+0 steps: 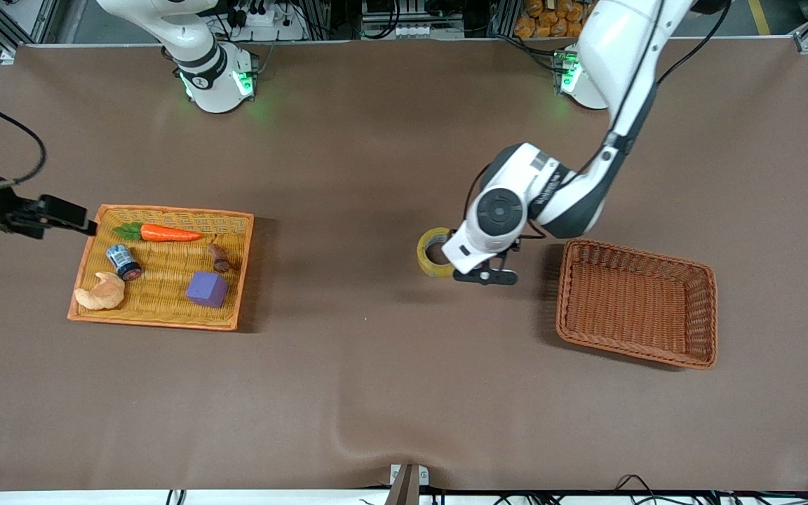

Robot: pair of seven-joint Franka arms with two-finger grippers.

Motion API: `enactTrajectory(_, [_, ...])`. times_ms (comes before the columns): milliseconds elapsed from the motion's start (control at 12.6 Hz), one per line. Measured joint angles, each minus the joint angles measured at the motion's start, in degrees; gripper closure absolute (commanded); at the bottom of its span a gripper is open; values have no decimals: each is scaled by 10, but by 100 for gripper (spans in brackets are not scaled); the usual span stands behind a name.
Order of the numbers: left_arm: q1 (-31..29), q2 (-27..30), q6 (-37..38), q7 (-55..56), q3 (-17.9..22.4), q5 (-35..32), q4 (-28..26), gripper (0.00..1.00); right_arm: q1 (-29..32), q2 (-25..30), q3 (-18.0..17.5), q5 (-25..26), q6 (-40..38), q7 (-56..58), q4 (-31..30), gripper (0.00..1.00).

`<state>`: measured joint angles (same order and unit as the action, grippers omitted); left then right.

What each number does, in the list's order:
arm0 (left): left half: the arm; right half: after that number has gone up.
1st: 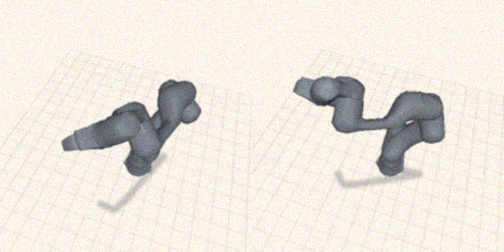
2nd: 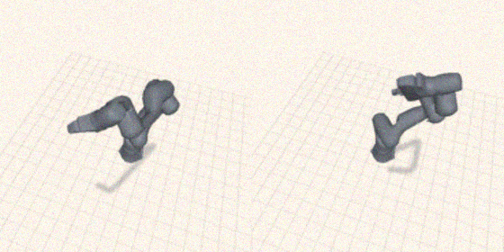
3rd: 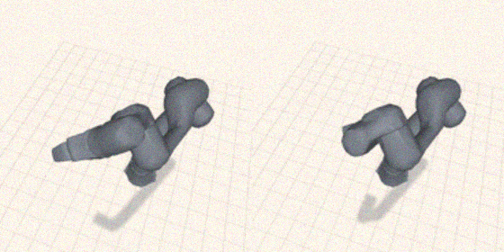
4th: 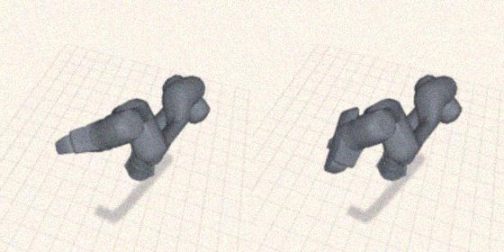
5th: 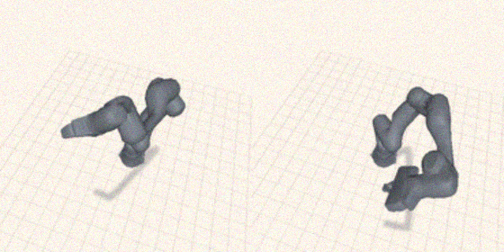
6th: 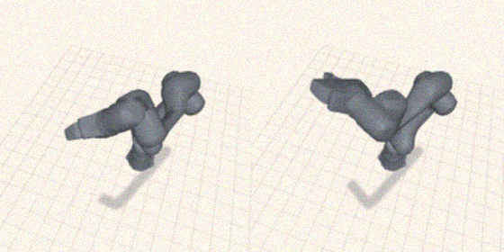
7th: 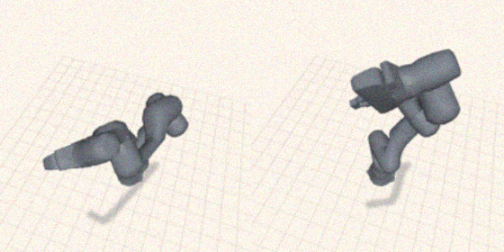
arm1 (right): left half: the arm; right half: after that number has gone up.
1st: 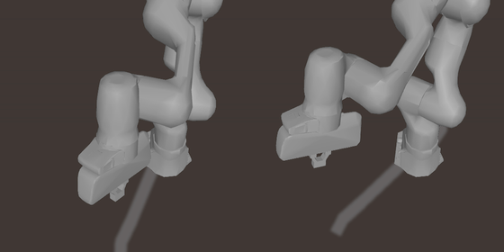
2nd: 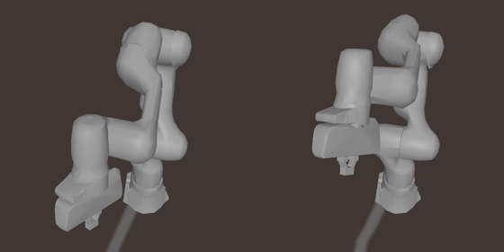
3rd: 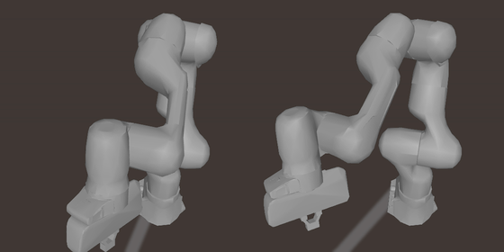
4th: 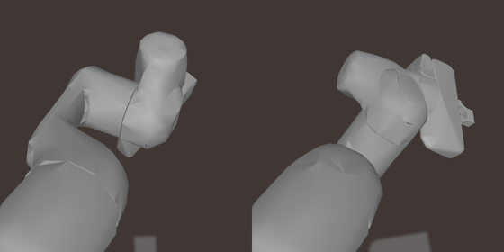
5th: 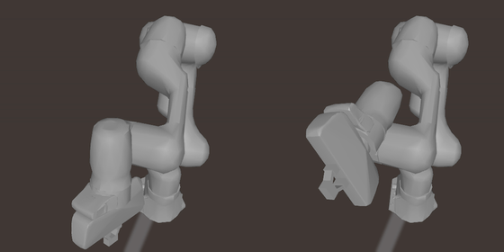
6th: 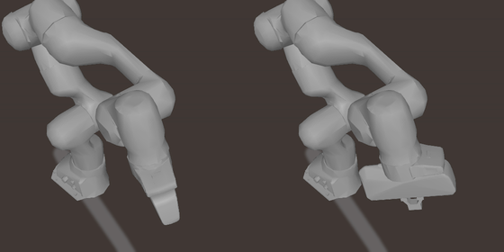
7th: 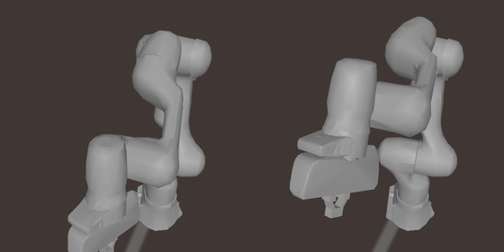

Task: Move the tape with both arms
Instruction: 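Withdraw the right gripper while the left gripper reaches the tape roll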

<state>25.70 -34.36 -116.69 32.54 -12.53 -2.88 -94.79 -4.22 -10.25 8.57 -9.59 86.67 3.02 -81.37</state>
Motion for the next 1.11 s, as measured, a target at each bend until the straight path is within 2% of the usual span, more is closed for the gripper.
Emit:
enactTrajectory(238, [25,-39,-19,15,0,0,8,0,3,71,-7,59,37,19,-70,0])
enactTrajectory(396, [27,-54,-27,16,2,0,17,0,7,104,-10,81,44,62,-94,0])
enactTrajectory(871, [27,-68,-56,50,6,0,23,0,29,108,-11,85,51,85,-114,0])
enactTrajectory(950, [27,-70,-64,57,6,0,23,74,29,107,-13,85,51,84,-115,0])
enactTrajectory(1030, [27,-72,-68,61,6,0,23,100,29,105,-14,85,51,82,-116,0])
enactTrajectory(1109, [27,-73,-70,66,7,0,23,100,29,103,-14,85,51,77,-116,0])
